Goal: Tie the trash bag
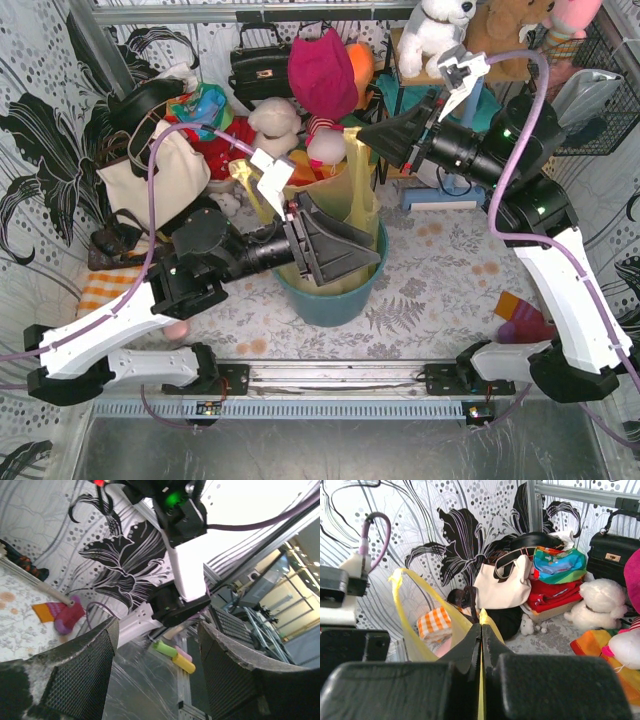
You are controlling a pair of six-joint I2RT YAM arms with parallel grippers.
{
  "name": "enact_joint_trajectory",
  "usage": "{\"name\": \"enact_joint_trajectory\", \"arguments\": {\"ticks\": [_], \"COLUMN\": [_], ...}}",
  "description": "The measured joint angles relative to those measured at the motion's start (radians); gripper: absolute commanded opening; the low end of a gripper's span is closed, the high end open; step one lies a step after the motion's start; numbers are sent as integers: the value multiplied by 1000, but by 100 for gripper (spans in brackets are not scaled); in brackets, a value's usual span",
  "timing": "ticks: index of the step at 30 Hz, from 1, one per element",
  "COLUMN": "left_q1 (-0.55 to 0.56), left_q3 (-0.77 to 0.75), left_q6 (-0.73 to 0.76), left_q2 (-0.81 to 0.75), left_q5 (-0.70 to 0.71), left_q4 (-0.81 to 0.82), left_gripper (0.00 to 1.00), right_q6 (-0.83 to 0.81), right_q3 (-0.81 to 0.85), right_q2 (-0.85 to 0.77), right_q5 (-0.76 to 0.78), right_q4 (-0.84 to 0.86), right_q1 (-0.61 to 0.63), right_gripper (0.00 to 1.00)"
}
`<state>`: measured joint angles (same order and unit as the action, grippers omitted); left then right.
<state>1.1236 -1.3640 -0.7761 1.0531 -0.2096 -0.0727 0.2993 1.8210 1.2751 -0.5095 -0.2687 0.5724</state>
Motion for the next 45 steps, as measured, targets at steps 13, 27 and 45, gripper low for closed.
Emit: {"name": "enact_joint_trajectory", "arguments": {"ticks": [13,27,45], "left_q1": [27,27,-30], "left_q3": [31,286,146], "left_q6": [224,702,925], "left_q2": [-14,-146,6], "left_q5": [263,251,232], "left_q4": [84,394,441], "left_gripper": [76,77,68], "right_q6": [132,218,264], "right_q3": [-92,-189,-201], "right_q2": [-92,-129,-138], "right_q5": [31,-63,-161], "right_q4": [103,173,260], "right_q1": [0,0,0], "right_gripper": [0,0,0]}}
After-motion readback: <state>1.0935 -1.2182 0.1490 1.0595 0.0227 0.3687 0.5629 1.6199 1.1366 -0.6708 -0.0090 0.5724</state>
